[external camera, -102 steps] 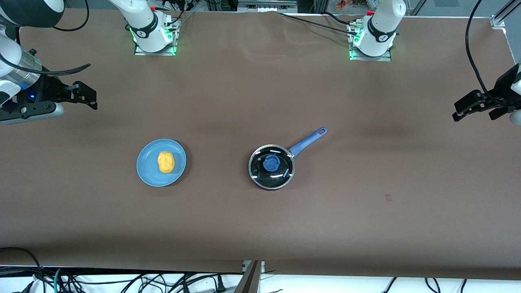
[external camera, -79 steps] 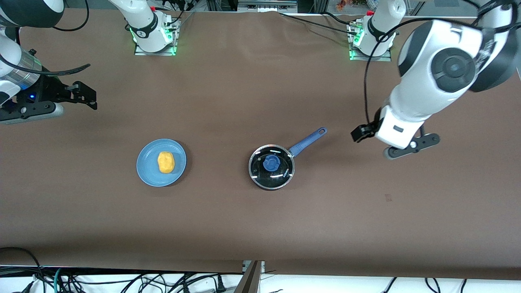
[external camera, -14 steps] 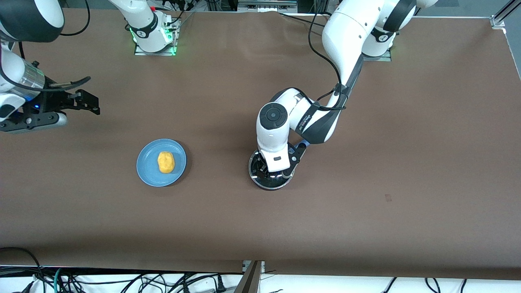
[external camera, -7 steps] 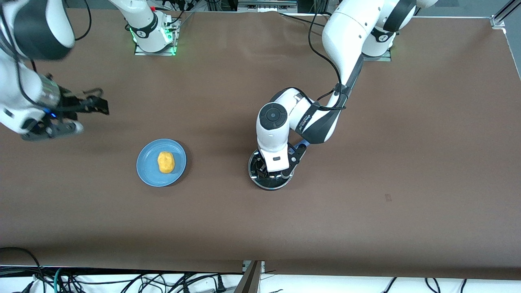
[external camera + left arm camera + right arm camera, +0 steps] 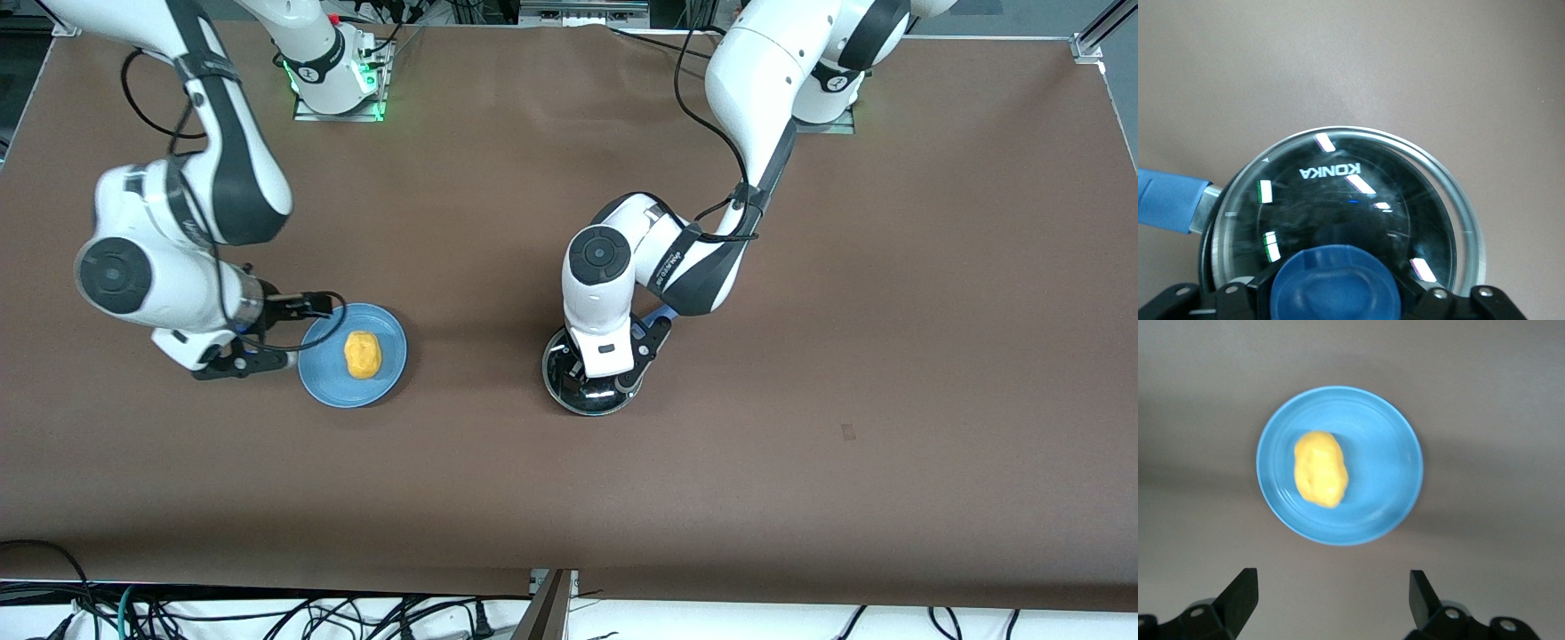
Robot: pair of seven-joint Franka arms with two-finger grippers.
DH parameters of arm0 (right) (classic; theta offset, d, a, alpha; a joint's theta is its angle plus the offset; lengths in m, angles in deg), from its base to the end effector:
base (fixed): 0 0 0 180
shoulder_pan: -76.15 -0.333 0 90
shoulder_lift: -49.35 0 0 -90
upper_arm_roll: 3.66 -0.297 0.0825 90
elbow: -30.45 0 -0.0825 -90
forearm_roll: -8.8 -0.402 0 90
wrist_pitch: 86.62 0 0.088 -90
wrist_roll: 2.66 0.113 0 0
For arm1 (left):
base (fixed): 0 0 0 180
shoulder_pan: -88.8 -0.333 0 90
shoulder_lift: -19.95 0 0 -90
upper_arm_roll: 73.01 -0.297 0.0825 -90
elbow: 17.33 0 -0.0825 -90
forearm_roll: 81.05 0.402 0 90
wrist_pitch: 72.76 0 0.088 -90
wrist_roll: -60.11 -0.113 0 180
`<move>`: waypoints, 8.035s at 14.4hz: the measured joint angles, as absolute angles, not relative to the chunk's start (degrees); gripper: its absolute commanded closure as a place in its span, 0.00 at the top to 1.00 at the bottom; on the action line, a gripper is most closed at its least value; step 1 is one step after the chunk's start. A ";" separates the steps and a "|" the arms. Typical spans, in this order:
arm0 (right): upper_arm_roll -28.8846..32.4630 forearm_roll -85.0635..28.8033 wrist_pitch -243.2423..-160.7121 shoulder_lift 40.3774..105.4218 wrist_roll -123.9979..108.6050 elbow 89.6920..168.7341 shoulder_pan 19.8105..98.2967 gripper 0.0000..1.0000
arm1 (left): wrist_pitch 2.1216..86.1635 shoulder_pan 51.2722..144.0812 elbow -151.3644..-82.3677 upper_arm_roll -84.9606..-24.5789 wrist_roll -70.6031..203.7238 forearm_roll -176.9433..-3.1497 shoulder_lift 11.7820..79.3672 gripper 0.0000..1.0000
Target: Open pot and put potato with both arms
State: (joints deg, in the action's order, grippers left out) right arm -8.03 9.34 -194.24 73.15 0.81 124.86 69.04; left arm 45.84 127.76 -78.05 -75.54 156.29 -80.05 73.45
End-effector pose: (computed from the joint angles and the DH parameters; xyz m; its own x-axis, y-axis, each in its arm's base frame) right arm 0.6422 0.1255 0.3276 0.9733 0.1381 -0.1836 0.1383 -0.9903 -0.0114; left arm 0.6254 -0.4740 0.2482 0.5249 0.8501 0.0429 0.8462 -0.5267 0.0815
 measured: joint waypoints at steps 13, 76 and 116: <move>-8.06 9.34 -211.05 85.34 7.33 126.32 66.65 0.99 | 43.85 126.65 -77.20 -75.82 152.66 -80.05 73.52 0.30; 12.17 2.65 -177.46 51.59 5.98 124.03 52.79 1.00 | 77.24 91.33 -143.90 -75.68 68.45 -79.04 40.58 0.32; 0.14 10.09 -176.62 52.62 0.44 120.22 66.08 1.00 | 35.42 91.47 -113.14 -75.01 69.97 -82.06 33.75 0.83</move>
